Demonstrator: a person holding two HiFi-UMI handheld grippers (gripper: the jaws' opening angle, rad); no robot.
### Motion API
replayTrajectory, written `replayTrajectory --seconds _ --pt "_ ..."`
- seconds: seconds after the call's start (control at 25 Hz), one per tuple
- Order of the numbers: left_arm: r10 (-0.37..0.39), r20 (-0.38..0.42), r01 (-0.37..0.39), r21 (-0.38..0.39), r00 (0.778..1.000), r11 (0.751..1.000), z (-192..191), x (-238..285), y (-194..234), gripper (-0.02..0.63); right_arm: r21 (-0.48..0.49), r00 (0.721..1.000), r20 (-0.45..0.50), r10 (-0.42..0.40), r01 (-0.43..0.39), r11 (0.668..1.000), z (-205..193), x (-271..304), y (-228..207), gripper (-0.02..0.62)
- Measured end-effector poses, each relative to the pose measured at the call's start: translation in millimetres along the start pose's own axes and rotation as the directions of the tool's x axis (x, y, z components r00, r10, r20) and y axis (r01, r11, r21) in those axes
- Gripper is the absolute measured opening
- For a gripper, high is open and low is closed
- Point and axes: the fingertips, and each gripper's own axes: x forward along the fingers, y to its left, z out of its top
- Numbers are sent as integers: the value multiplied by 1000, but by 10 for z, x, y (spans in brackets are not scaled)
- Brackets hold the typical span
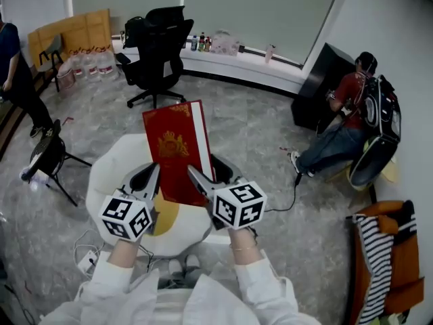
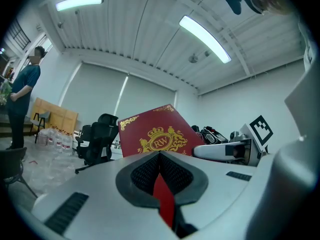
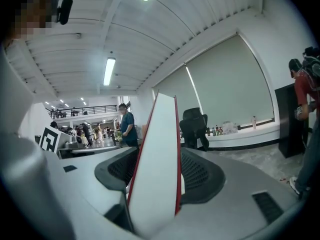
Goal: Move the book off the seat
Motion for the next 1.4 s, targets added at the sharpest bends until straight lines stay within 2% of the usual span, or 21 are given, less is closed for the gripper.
replayTrajectory --seconds 0.4,0.6,0.88,1.16,1.4 --pt "-73 -7 73 11 997 997 19 67 -255 5 9 998 38 -54 54 999 18 -262 -74 273" --pt "-130 -16 130 22 991 991 16 259 -473 5 11 994 48 -102 102 995 38 -442 -260 273" --pt "-214 -52 214 -9 975 977 -104 603 -728 5 26 982 62 -180 179 983 67 -732 -557 273" --pt "-351 -81 350 -24 933 937 -244 957 -1182 5 51 947 89 -308 304 951 89 -1158 -921 272" --pt "-490 -116 490 -33 864 871 -361 1112 -1750 5 80 894 98 -436 430 899 -2 -1661 -1112 272"
